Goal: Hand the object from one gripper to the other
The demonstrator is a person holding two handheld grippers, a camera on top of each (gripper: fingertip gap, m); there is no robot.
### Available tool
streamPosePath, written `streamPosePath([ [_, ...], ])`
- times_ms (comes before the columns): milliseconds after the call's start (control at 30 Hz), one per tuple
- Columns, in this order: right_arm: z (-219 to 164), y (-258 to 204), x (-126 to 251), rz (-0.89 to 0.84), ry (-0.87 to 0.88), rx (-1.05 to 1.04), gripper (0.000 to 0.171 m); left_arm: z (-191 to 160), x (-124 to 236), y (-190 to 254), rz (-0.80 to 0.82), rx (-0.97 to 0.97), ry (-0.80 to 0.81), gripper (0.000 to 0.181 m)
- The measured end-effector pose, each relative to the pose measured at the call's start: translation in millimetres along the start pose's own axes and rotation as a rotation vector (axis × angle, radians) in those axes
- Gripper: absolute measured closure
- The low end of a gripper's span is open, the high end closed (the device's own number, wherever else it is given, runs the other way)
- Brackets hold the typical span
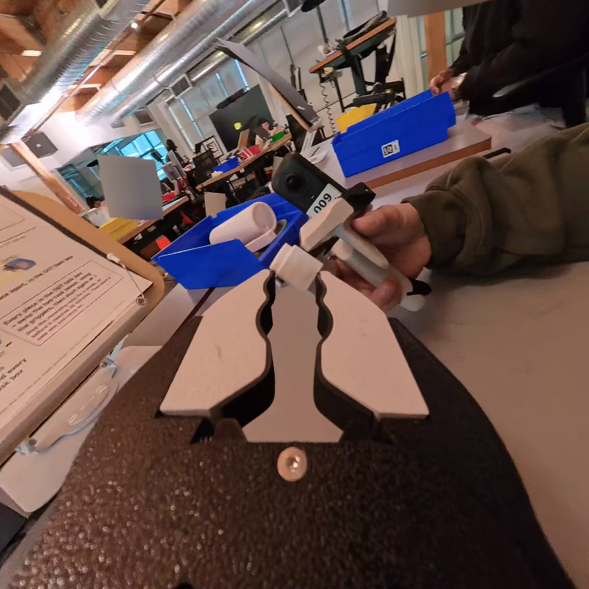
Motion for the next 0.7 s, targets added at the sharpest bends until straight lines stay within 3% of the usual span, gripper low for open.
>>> streamPosePath([
  [267,1.7,6.5,2.9,-0.056,-0.033,0.081,0.171,-13.2,7.1,-4.1,0.146,0.061,0.018,0.161],
  [433,3.7,7.8,5.5,-0.092,-0.045,0.137,0.171,-3.7,11.7,-12.0,0.209,0.134,0.110,0.178],
  [600,-5.5,5.6,-0.6,-0.078,-0.105,0.160,0.171,-13.2,9.2,-8.5,0.201,0.106,0.053,0.181],
  [700,1.9,18.2,10.4,-0.230,-0.126,0.250,0.171,-18.7,12.3,-14.5,0.253,0.070,-0.003,0.181],
])
Point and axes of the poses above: each gripper's, where its closed fingertips meet, x back along the fingers, z out of its top, y = z × x across the jaws, the point moved 3 cm from there along x, back along the fingers, and after that the axes turned 4 degrees about -x, right-handed, at the moved point
